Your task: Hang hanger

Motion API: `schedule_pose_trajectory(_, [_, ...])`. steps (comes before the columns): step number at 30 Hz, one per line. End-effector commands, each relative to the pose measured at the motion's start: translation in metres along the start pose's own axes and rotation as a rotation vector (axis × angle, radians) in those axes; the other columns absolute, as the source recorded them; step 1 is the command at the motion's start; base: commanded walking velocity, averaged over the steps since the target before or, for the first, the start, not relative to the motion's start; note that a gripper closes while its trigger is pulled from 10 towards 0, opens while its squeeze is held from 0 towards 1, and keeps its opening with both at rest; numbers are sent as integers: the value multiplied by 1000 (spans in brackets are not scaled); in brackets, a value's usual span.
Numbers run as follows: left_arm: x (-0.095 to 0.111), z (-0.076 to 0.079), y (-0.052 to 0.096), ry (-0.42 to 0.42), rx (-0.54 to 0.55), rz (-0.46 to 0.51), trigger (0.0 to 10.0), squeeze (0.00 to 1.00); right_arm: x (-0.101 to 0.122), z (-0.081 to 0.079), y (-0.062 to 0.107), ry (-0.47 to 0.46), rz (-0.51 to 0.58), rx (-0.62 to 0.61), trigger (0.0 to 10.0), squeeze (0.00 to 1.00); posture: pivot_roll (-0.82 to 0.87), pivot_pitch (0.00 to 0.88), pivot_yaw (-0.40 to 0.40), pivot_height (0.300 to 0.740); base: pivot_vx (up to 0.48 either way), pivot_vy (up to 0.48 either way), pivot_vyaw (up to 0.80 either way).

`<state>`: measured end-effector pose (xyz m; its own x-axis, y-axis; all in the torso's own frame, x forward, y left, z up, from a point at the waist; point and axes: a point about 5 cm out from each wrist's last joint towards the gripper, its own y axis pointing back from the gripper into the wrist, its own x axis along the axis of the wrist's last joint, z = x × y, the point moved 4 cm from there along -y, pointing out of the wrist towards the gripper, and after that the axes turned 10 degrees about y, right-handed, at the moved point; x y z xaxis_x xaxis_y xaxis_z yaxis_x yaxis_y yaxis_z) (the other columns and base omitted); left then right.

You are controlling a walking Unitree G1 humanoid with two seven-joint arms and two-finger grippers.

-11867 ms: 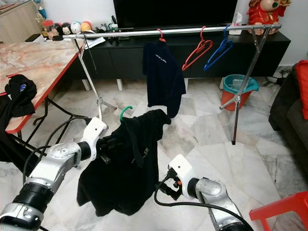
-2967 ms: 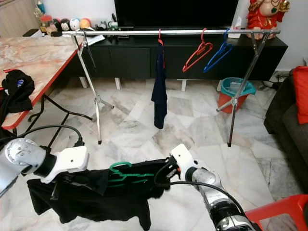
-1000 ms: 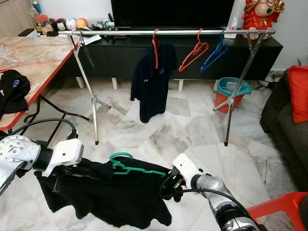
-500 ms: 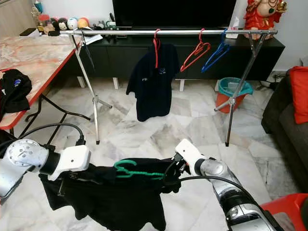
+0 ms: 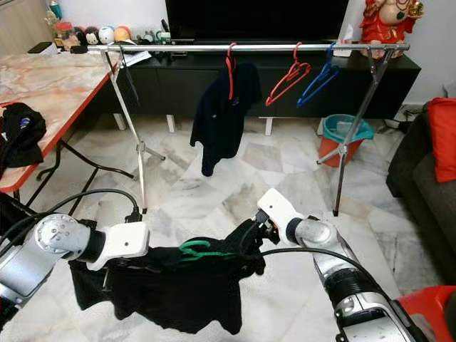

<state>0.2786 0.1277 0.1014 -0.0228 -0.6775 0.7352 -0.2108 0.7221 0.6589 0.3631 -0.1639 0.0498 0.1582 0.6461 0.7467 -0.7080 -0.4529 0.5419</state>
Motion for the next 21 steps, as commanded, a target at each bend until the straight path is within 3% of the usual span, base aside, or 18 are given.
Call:
schedule_pose_trajectory(1, [2,-8,3,10,40,-1,10000,0,11,6,1,-12,33,-28,10000,725,31,0,8,740,0,0,0])
schedule_pose_trajectory(2, [2,-10,3,15,53,-1,10000,0,10,5,1,-14,32,-22,10000,98,30,0,9,740,0,0,0])
schedule_pose_trajectory(3, [1,-12,2,23,67,0,10000,0,9,3,1,-11,28,-14,10000,0,30,0,9,740,0,0,0])
schedule_pose_trajectory(10, [0,-17,3,60,104,-4,10000,0,-4,-9,4,-52,-8,6,10000,0,26,0,10,740,0,0,0])
schedule_pose_trajectory(11, [1,-18,3,61,105,-3,10000,0,-7,-11,5,-55,-17,10,10000,129,26,0,10,740,0,0,0])
schedule_pose_trajectory(12, [1,-18,3,61,106,-3,10000,0,-8,-13,5,-57,-22,14,10000,129,26,0,10,740,0,0,0])
schedule_pose_trajectory(13, [1,-18,3,64,109,-2,10000,0,-10,-15,5,-57,-29,18,10000,753,27,0,10,740,0,0,0])
schedule_pose_trajectory(14, [1,-19,3,74,117,1,10000,0,-14,-18,7,-67,-43,28,10000,1000,28,0,10,740,0,0,0])
schedule_pose_trajectory(21, [0,-25,4,131,153,-3,10000,0,-19,-25,11,-90,-53,22,10000,1000,28,0,10,740,0,0,0])
